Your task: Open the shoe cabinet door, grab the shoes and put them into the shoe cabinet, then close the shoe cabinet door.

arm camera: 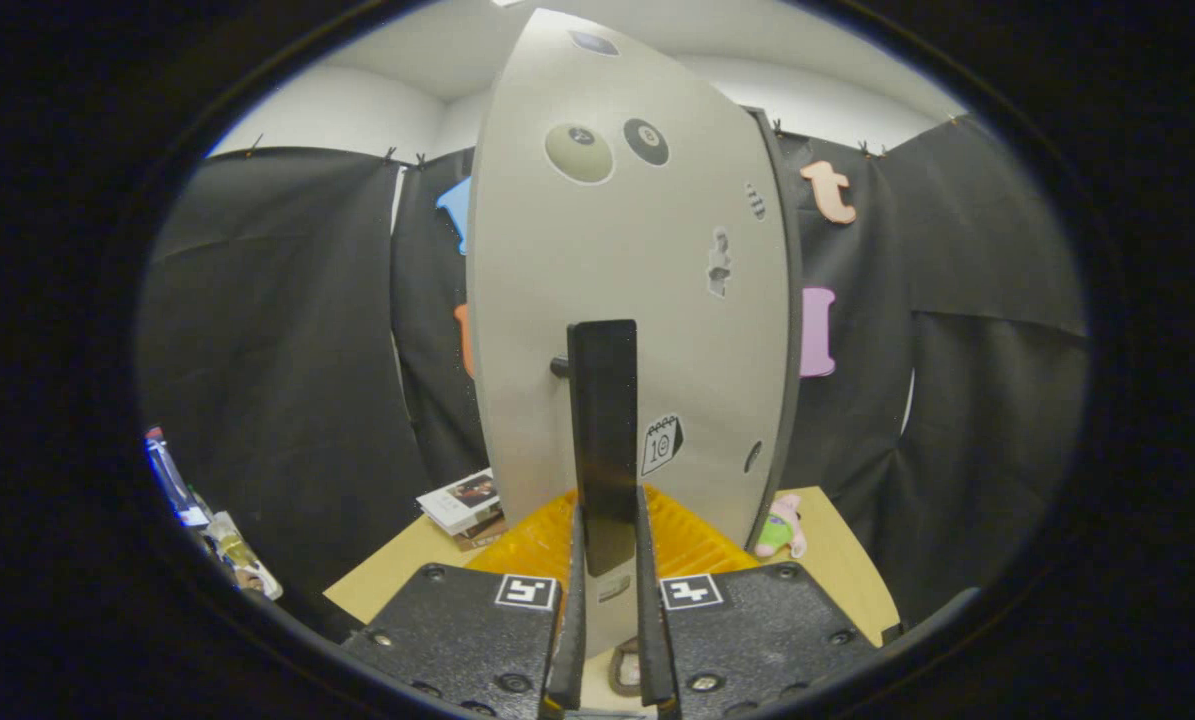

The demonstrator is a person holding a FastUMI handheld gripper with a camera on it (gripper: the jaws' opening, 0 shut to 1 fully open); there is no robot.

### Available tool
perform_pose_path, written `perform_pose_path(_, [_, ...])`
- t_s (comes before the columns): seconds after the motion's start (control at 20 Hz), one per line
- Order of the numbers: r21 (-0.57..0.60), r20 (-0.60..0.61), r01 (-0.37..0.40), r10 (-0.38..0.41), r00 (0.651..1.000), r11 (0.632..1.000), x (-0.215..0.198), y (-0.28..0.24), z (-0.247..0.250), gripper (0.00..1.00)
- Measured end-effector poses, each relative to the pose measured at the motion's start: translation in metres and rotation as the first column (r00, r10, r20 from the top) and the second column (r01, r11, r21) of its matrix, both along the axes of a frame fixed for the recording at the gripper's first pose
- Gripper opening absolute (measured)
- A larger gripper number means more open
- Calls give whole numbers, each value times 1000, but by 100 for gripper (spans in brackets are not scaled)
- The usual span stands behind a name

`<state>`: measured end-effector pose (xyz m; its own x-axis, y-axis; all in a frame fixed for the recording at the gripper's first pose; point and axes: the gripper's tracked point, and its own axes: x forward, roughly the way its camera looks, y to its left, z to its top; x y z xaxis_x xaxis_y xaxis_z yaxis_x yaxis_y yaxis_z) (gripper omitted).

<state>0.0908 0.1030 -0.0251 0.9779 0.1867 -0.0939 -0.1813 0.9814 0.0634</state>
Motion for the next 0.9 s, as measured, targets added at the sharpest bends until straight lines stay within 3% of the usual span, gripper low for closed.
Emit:
perform_pose_path(0.45, [23, -1, 66, -66, 998, 998, -42, -102, -8, 13])
perform_pose_path(0.9, [-16, 4, 109, -109, 994, 994, -38, -194, -7, 4])
